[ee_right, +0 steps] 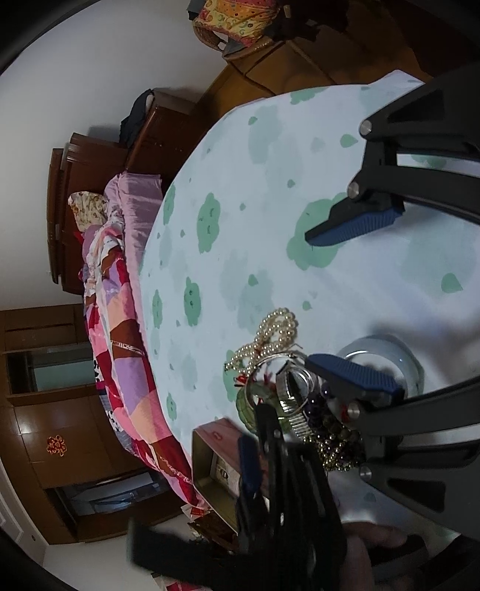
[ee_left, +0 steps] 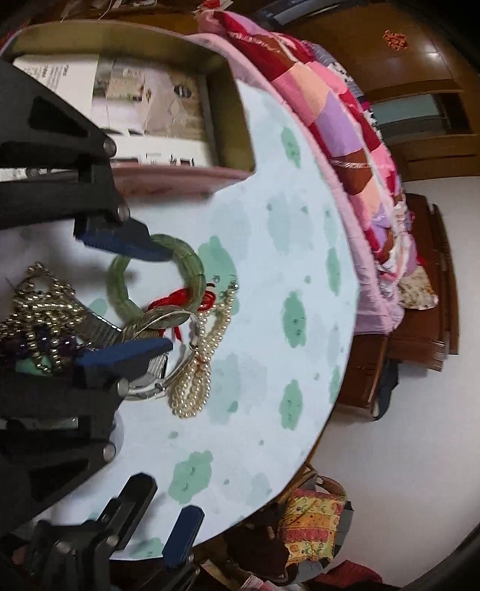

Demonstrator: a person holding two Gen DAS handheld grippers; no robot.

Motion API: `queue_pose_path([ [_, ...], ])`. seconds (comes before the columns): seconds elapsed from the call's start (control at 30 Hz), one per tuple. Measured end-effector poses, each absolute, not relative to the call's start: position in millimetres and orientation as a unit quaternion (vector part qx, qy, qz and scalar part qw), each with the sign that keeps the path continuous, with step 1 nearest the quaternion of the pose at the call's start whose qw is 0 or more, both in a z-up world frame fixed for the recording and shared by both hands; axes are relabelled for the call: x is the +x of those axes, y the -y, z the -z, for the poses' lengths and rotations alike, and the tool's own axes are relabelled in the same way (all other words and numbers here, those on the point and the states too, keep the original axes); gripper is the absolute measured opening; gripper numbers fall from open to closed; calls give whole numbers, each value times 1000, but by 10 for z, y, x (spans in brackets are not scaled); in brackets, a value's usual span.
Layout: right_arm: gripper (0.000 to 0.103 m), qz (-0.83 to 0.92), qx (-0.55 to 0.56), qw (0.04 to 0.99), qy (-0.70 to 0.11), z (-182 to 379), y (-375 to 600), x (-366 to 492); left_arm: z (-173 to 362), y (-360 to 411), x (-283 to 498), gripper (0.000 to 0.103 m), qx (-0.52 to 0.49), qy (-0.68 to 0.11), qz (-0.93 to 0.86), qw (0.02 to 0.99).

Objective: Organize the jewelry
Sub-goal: 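Lower the left gripper onto the silver bangle and close it, then grasp the pearl necklace with the right gripper while the left gripper lifts the silver bangle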

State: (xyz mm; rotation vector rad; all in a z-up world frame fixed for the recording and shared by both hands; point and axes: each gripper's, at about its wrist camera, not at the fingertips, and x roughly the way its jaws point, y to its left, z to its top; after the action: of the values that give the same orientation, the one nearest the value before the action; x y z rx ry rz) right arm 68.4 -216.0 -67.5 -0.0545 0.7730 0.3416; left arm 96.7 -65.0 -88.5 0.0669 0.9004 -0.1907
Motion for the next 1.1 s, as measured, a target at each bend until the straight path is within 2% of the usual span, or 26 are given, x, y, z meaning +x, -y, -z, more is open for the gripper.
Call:
queue_pose_path([
  [0.07, 64, -167, -26, 912, -374, 673, 2163, 699, 917, 645, 1006, 25, 19, -441, 105, 891],
  [0.1, 64, -167, -25, 912, -373, 672, 2167, 706, 922, 643, 1018, 16, 14, -442, 111, 890],
  [0.2, 64, -165, -21, 913, -372, 673, 2196, 727, 851, 671, 978, 6, 11, -431, 126, 893],
  [0.5, 64, -155, -25, 914, -375, 686, 2205, 842, 526, 494, 850, 6, -24, -390, 141, 910],
  [0.8, 64, -190, -83, 890, -406, 750, 1849, 1318, 286, 257, 888, 6, -22, -349, 102, 931],
  [0.97, 58, -222, -111, 867, -433, 895, 1617, 1501, 306, 106, 928, 6, -36, -352, 91, 931],
  [1.07, 53, -230, -121, 856, -446, 999, 1551, 1554, 307, 47, 920, 6, -41, -350, 88, 932],
  [1.1, 47, -235, -124, 856, -443, 995, 1548, 1542, 304, 23, 907, 6, -42, -349, 88, 932],
])
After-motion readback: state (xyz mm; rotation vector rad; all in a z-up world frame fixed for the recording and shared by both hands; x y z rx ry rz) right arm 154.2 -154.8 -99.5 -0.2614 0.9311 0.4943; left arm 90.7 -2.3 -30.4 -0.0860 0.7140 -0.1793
